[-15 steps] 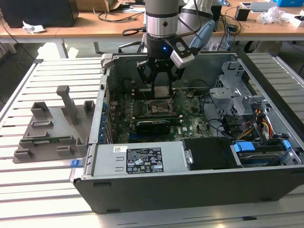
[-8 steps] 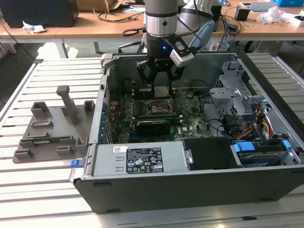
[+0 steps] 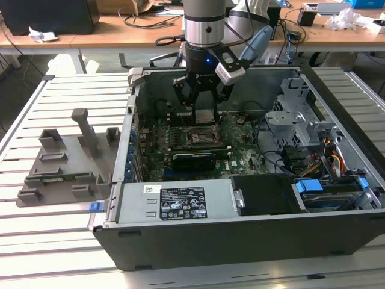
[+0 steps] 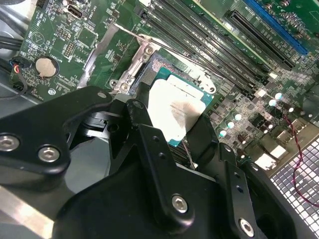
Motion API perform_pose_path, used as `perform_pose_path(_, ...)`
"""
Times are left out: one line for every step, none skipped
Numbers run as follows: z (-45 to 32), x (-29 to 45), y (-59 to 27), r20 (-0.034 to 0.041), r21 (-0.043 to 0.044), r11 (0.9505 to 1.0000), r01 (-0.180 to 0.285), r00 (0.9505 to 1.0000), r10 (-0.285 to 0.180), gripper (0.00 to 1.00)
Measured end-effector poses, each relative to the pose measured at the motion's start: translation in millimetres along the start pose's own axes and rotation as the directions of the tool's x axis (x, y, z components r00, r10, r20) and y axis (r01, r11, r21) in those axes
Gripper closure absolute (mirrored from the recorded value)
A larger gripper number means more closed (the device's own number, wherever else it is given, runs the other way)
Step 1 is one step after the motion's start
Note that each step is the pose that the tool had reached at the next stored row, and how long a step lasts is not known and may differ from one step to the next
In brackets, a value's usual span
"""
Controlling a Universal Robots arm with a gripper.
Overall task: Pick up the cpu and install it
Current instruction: 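Pick up the cpu and move it towards the insertion slot, then place the cpu into insertion slot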
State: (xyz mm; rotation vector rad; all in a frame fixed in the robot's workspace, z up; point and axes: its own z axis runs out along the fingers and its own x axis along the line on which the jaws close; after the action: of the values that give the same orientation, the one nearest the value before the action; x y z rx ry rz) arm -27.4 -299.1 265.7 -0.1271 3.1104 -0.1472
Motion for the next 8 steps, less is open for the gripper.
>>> perform_pose_path(0.0,0.0,0.0,0.0000,0.0000,1.0000,0.000,1.0000,0.000,0.45)
perform_pose_path(0.0,0.0,0.0,0.0000,0.0000,1.0000,0.000,1.0000,0.000,0.45)
perform_pose_path(0.0,0.0,0.0,0.0000,0.0000,1.0000,0.000,1.0000,0.000,0.45)
perform_pose_path(0.0,0.0,0.0,0.0000,-0.0006,1.0000,0.000,1.0000,0.000,0.45)
perform_pose_path(0.0,0.0,-0.4,0.0007,-0.0084,1.0000,0.000,1.0000,0.000,0.45)
perform_pose_path(0.1,0.1,-1.2,0.0022,-0.0282,0.9996,-0.001,1.0000,0.001,0.45)
perform_pose_path(0.2,0.1,-2.0,0.0038,-0.0470,0.9989,-0.001,1.0000,0.001,0.45)
perform_pose_path(0.2,0.2,-2.0,0.0038,-0.0472,0.9989,-0.001,1.0000,0.002,0.45)
